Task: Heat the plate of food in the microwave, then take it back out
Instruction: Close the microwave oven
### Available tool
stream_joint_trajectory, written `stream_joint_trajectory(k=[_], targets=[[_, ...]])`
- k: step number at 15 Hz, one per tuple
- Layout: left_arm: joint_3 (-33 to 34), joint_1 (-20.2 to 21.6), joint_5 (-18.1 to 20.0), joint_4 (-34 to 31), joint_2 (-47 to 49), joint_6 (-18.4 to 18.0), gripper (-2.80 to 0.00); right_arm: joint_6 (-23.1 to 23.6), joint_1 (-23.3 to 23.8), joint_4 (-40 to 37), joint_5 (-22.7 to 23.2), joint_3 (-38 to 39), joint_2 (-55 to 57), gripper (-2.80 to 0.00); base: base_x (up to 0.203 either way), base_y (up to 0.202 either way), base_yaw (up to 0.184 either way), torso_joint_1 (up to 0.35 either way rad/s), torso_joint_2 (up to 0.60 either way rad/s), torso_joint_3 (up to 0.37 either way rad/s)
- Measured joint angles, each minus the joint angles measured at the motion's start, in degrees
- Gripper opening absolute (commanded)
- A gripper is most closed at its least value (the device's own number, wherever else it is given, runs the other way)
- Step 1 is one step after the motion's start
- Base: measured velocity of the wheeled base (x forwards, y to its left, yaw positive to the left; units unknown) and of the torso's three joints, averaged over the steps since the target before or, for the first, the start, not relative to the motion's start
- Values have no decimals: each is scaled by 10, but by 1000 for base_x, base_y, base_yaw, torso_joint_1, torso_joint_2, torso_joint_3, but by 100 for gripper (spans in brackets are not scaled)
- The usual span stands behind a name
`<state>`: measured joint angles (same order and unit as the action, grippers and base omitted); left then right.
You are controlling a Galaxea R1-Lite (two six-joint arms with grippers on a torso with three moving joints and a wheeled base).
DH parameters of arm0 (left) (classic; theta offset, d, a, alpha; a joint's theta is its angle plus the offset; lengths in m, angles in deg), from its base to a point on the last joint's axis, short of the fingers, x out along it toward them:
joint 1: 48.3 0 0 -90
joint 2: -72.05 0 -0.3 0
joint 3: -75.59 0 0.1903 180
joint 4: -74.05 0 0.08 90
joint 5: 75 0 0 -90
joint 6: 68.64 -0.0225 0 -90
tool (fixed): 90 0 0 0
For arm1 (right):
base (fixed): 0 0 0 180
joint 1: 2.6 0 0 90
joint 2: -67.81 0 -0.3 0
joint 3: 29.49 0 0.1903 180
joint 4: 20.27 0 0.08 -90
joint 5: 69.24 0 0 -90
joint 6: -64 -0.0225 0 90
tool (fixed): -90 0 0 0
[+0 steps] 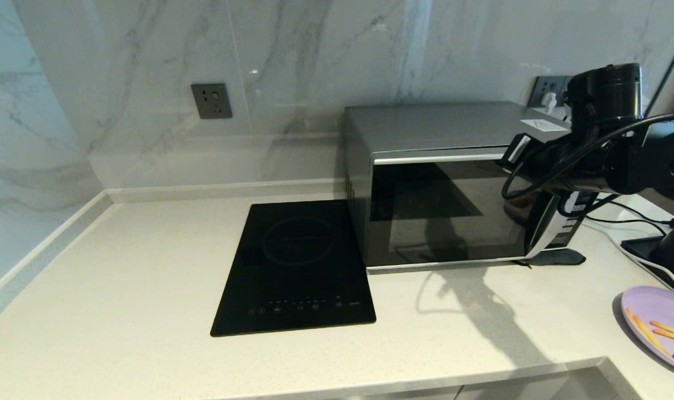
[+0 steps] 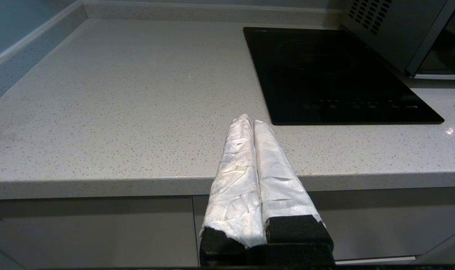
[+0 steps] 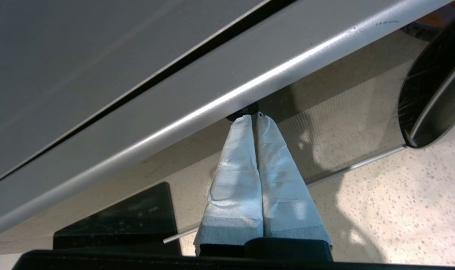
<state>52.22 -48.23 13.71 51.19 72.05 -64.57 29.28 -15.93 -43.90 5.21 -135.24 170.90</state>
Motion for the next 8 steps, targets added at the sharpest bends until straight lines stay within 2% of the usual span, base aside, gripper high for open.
stream_joint_trajectory(k=[8], targets=[[0,0,0,0,0,0,-280,-1,0,59,1,36,5,-280,0,0,0,0,0,0]])
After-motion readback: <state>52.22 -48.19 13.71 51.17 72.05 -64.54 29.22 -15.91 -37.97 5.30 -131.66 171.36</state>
